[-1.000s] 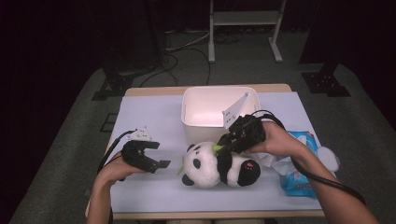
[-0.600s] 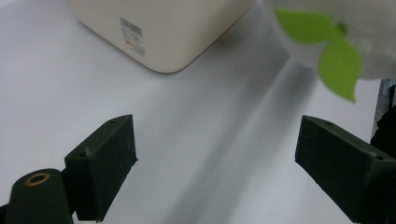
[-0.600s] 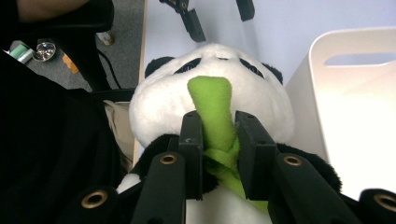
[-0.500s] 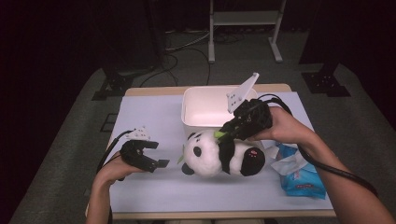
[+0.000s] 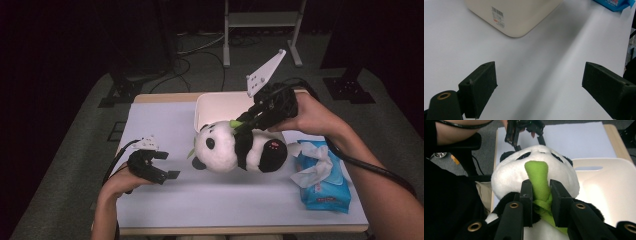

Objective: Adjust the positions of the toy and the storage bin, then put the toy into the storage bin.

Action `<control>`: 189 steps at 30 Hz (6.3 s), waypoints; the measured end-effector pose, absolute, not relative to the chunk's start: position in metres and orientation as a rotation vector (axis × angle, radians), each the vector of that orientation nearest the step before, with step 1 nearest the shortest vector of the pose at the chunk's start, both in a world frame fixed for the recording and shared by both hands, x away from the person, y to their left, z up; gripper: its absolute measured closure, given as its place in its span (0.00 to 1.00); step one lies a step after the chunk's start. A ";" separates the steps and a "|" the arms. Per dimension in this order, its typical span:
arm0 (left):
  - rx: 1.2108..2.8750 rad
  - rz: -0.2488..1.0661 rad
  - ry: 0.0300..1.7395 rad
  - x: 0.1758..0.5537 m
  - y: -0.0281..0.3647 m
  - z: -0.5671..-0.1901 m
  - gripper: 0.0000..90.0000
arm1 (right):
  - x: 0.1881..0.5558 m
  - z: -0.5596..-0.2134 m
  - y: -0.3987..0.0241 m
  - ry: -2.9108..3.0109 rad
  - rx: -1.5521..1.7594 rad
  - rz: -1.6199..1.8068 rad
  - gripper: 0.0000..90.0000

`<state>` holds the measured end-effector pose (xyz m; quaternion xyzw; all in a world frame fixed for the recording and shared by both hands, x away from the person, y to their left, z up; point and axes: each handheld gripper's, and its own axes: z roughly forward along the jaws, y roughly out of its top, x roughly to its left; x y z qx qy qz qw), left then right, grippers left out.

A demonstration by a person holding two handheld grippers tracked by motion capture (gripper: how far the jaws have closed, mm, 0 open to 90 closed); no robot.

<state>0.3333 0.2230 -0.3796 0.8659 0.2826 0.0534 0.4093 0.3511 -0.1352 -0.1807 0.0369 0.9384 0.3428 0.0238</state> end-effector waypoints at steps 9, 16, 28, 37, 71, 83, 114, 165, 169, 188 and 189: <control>2.169 0.136 0.718 0.334 0.226 -0.379 0.13 | 0.365 -0.154 -0.142 2.863 0.141 1.077 0.81; 2.170 0.138 0.721 0.335 0.227 -0.379 0.13 | 0.385 -0.142 -0.146 2.850 0.175 1.064 0.81; 2.151 0.127 0.741 0.337 0.230 -0.383 0.13 | 0.421 -0.143 -0.142 2.870 0.217 1.035 0.81; 2.140 0.117 0.758 0.339 0.235 -0.385 0.13 | 0.454 -0.155 -0.142 2.893 0.262 1.048 0.81; 2.151 0.104 0.765 0.340 0.234 -0.390 0.13 | 0.522 -0.253 -0.136 3.006 0.422 1.054 0.81; 2.149 0.108 0.761 0.338 0.233 -0.388 0.12 | 0.516 -0.292 -0.125 3.069 0.445 0.947 0.79; 2.169 0.099 0.736 0.336 0.224 -0.388 0.12 | 0.499 -0.296 -0.157 3.043 0.609 0.953 0.59; 2.169 0.128 0.744 0.327 0.229 -0.384 0.12 | 0.425 -0.272 -0.258 2.868 0.742 1.178 0.53; 2.171 0.129 0.744 0.327 0.229 -0.384 0.12 | 0.422 -0.274 -0.262 2.864 0.748 1.181 0.52; 2.175 0.124 0.746 0.327 0.227 -0.386 0.12 | 0.398 -0.296 -0.293 2.824 0.829 1.231 0.50; 2.177 0.123 0.746 0.327 0.227 -0.386 0.12 | 0.397 -0.297 -0.293 2.825 0.831 1.231 0.50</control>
